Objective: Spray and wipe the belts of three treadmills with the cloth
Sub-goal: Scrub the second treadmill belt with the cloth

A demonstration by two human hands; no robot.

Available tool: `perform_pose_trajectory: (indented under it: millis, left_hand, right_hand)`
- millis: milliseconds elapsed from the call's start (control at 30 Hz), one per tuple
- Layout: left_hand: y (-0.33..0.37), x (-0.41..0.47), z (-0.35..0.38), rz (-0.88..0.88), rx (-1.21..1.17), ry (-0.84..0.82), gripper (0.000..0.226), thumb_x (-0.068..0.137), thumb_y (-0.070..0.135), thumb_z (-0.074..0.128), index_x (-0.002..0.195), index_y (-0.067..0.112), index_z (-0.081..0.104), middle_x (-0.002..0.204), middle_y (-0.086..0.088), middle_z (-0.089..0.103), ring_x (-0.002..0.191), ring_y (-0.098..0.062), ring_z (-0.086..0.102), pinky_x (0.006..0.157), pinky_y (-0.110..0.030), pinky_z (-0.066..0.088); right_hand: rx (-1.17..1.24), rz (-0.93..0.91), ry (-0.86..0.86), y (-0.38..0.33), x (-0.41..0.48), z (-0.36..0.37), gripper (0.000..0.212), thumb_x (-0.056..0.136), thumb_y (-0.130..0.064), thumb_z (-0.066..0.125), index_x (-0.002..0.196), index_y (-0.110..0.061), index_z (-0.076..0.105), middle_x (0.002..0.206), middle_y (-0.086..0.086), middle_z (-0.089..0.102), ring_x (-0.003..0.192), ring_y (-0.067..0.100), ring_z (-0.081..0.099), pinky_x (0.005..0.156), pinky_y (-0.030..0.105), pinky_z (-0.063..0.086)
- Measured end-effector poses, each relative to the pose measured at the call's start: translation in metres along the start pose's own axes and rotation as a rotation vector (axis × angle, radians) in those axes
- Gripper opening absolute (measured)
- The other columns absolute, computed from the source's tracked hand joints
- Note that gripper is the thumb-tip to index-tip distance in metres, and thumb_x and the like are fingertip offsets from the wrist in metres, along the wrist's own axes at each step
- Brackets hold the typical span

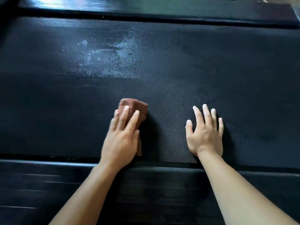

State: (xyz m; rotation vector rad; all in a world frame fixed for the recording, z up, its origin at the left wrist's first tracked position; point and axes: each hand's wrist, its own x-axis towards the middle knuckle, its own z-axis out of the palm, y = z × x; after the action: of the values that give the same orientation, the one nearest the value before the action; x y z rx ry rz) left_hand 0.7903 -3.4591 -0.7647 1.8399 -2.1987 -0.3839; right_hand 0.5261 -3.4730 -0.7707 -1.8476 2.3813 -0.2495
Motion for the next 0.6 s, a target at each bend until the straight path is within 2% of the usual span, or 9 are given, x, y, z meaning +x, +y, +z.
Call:
perform_pose_trajectory:
  millis: [167, 233, 367, 467, 600]
  left_hand:
    - [-0.038, 0.044, -0.02, -0.25, -0.026, 0.085, 0.057, 0.099, 0.024, 0.047, 0.155, 0.017, 0.034, 0.166, -0.013, 0.012, 0.152, -0.039, 0.005, 0.125, -0.043, 0.009]
    - [-0.032, 0.075, -0.02, -0.277, -0.019, 0.099, 0.06, 0.1, 0.021, 0.049, 0.157, 0.017, 0.029, 0.167, -0.014, 0.006, 0.153, -0.038, 0.0, 0.125, -0.042, 0.005]
    - [0.005, 0.122, -0.007, -0.155, 0.034, 0.043, 0.062, 0.101, 0.025, 0.046, 0.158, 0.013, 0.024, 0.165, -0.021, 0.004, 0.151, -0.044, -0.001, 0.123, -0.041, -0.003]
    - [0.042, 0.125, 0.008, -0.019, 0.074, 0.006, 0.062, 0.1, 0.025, 0.047, 0.157, 0.013, 0.025, 0.164, -0.023, 0.008, 0.151, -0.045, 0.001, 0.124, -0.041, -0.002]
    - [0.072, 0.079, 0.023, 0.196, 0.033, -0.044, 0.062, 0.093, 0.03, 0.039, 0.154, 0.015, 0.035, 0.163, -0.019, 0.021, 0.15, -0.043, 0.015, 0.122, -0.051, 0.02]
  right_hand:
    - [0.002, -0.002, 0.002, -0.002, 0.001, 0.001, 0.061, 0.094, -0.052, 0.024, 0.151, -0.032, 0.033, 0.163, -0.001, 0.019, 0.152, 0.024, 0.011, 0.123, 0.047, 0.004]
    - [0.004, 0.0, 0.008, -0.002, 0.001, 0.001, 0.062, 0.093, -0.052, 0.023, 0.151, -0.032, 0.033, 0.163, -0.001, 0.02, 0.151, 0.024, 0.012, 0.123, 0.047, 0.004]
    - [0.001, 0.001, 0.004, -0.001, 0.001, 0.001, 0.062, 0.094, -0.052, 0.022, 0.151, -0.033, 0.031, 0.163, -0.001, 0.019, 0.152, 0.024, 0.011, 0.123, 0.046, 0.003]
    - [-0.004, 0.004, 0.003, -0.001, 0.001, 0.001, 0.062, 0.094, -0.052, 0.022, 0.152, -0.033, 0.031, 0.164, -0.001, 0.018, 0.152, 0.024, 0.01, 0.123, 0.046, 0.003]
    - [0.004, 0.0, -0.003, -0.001, 0.002, 0.001, 0.063, 0.092, -0.052, 0.022, 0.152, -0.033, 0.031, 0.164, -0.001, 0.018, 0.152, 0.024, 0.009, 0.123, 0.047, 0.003]
